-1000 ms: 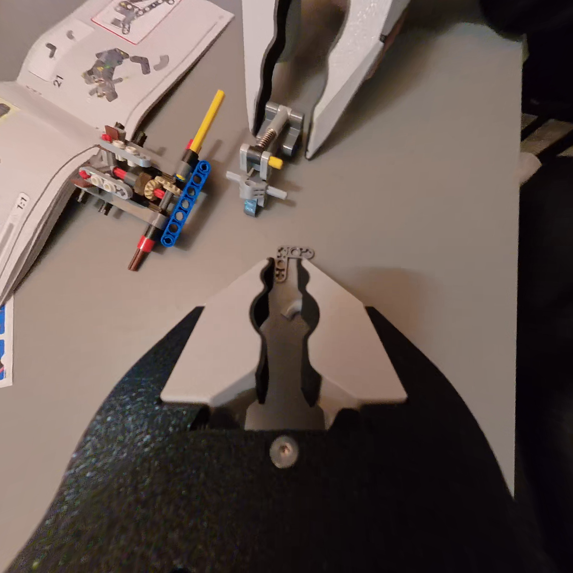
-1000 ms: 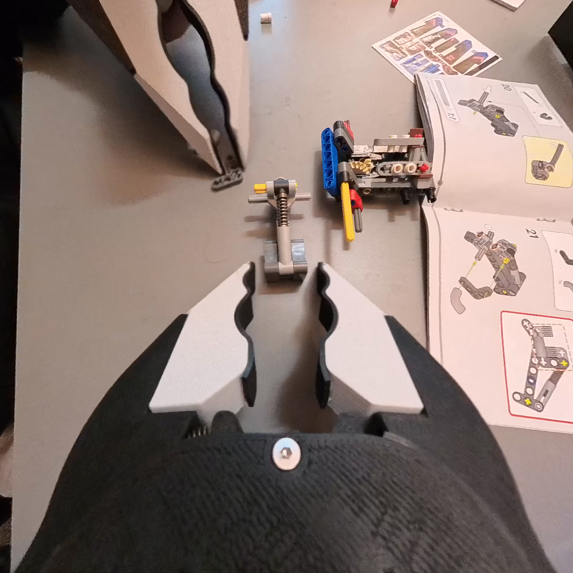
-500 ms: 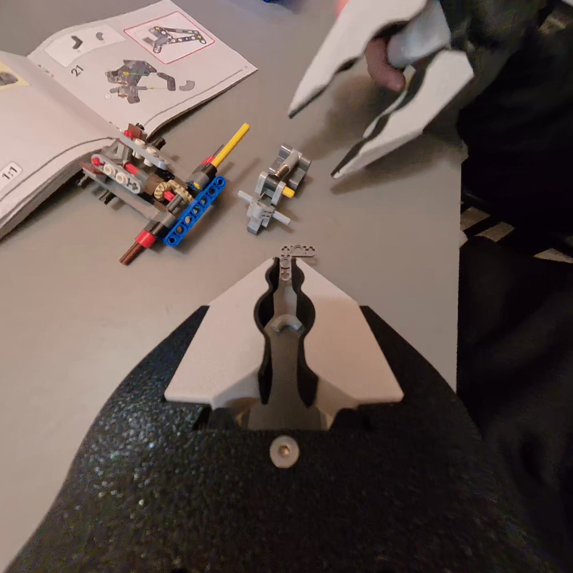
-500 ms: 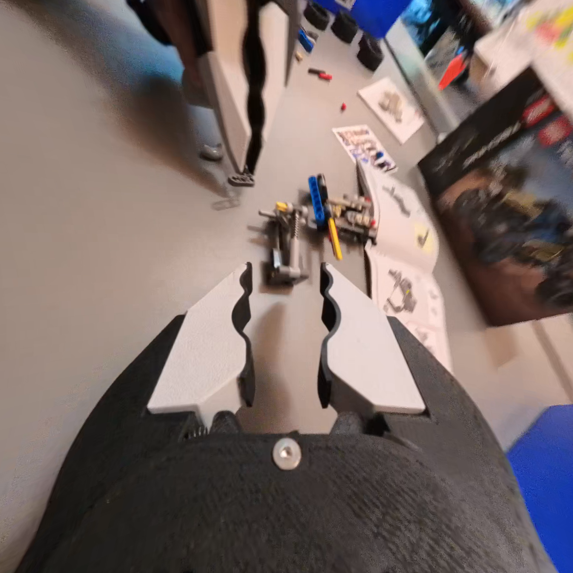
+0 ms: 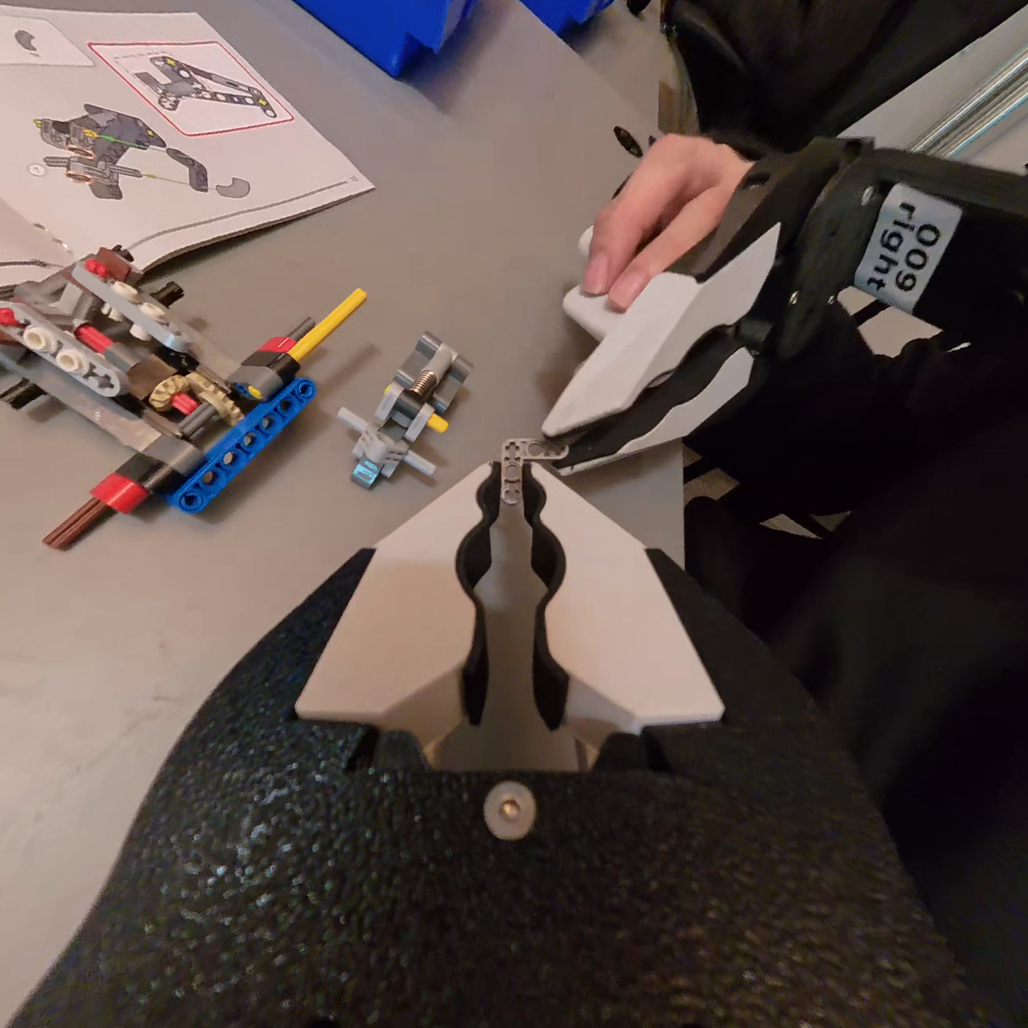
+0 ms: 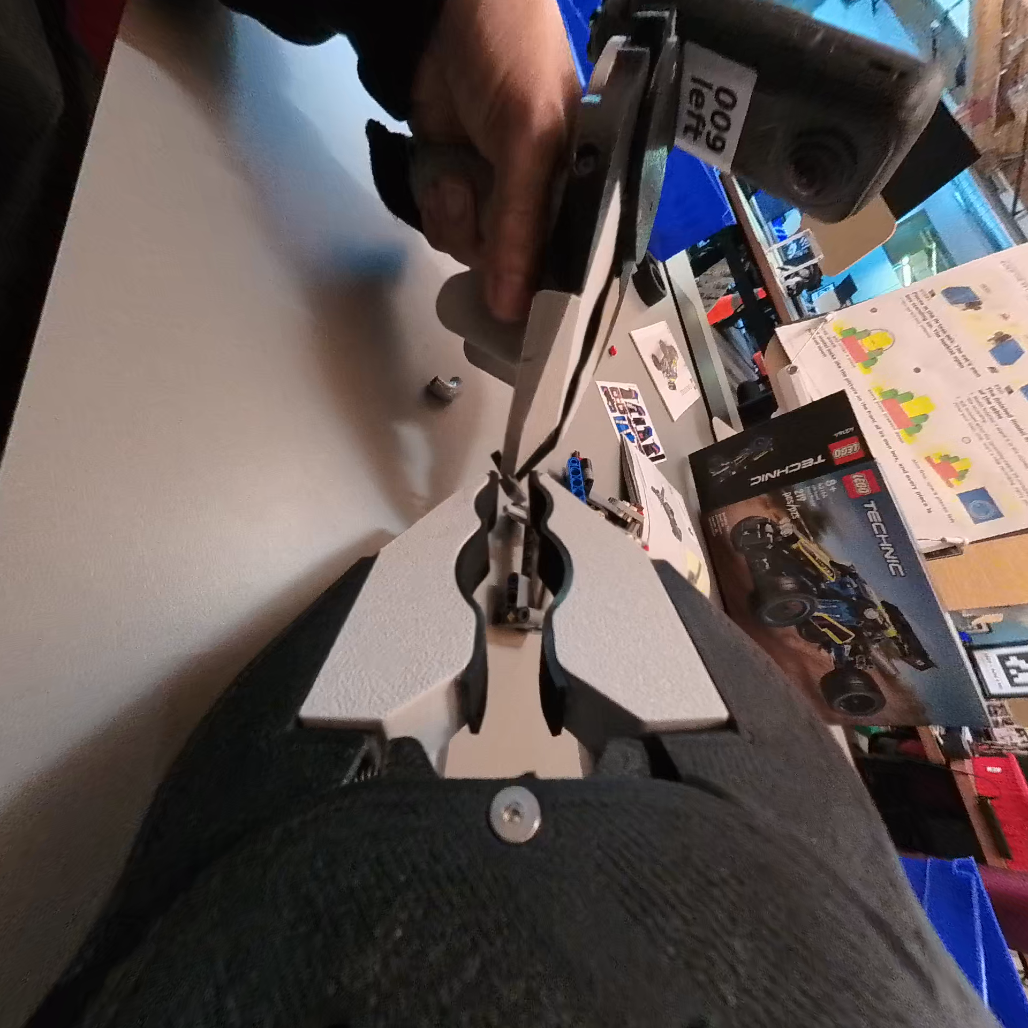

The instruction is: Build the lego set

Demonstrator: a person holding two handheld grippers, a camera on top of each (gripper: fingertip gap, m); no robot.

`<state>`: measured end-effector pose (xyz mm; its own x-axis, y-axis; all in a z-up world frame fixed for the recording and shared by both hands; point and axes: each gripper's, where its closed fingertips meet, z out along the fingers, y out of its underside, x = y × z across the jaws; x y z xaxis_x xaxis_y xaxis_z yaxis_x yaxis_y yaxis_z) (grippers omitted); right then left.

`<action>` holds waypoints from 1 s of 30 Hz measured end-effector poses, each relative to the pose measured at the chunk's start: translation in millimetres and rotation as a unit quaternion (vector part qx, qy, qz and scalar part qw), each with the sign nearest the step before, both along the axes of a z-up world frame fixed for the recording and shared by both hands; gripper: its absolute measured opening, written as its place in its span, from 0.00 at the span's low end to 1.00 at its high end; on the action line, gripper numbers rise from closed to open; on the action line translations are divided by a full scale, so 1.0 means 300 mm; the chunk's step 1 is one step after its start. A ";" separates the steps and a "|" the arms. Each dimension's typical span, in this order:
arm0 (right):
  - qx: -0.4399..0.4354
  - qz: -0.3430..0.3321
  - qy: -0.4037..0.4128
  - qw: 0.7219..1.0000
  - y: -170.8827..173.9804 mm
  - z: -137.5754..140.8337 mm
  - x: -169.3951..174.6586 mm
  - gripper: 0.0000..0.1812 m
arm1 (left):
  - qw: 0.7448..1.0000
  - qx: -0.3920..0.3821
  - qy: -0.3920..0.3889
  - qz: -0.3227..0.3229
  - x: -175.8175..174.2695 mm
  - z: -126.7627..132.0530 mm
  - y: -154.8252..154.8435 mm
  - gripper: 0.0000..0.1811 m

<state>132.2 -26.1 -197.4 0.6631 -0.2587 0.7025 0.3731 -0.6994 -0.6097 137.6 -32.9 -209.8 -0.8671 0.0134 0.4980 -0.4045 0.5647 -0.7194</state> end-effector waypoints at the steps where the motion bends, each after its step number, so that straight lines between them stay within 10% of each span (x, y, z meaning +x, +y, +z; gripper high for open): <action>1: 0.000 0.006 -0.001 1.000 0.005 0.000 -0.004 0.02 | 1.000 -0.003 0.007 0.001 -0.002 0.003 -0.003 0.02; 11: 0.076 -0.002 0.064 0.995 -0.006 0.017 -0.001 0.01 | 0.999 -0.034 -0.022 -0.009 -0.005 0.022 -0.008 0.03; 17: 0.178 -0.058 0.287 0.940 -0.093 -0.018 0.009 0.01 | 0.972 -0.029 -0.228 -0.045 0.031 0.006 0.023 0.08; 30: 0.227 -0.088 0.413 0.878 -0.018 -0.056 0.040 0.01 | 0.908 0.023 -0.409 -0.088 0.031 -0.047 0.013 0.07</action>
<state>144.3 -31.5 -214.1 0.8191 -0.5372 -0.2012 -0.4171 -0.3169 -0.8518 146.9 -29.0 -223.9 -0.9334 0.1828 -0.3087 0.3542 0.6064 -0.7119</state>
